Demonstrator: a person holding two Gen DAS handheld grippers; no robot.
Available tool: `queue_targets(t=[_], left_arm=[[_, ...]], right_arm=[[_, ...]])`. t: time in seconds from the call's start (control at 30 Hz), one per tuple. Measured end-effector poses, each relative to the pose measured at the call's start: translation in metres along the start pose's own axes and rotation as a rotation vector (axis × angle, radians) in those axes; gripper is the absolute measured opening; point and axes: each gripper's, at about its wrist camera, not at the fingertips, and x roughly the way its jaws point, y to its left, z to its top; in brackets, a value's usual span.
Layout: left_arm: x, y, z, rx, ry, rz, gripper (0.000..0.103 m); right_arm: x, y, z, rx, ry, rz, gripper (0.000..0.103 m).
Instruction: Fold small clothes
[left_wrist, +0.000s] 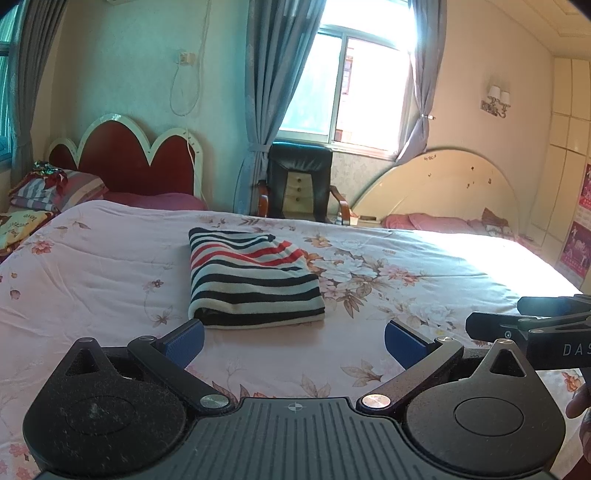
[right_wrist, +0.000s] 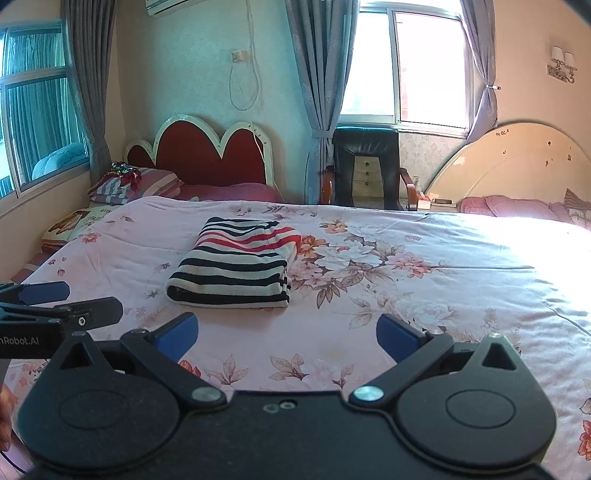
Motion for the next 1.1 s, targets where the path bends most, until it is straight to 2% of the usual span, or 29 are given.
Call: queue_targets(t=[1.1], left_arm=[[0.0003,-0.0068,-0.0009,0.021,-0.007,-0.006,0.103]], right_arm=[[-0.0005,-0.0009,-0.0027,0.001,0.001,-0.014,0.102]])
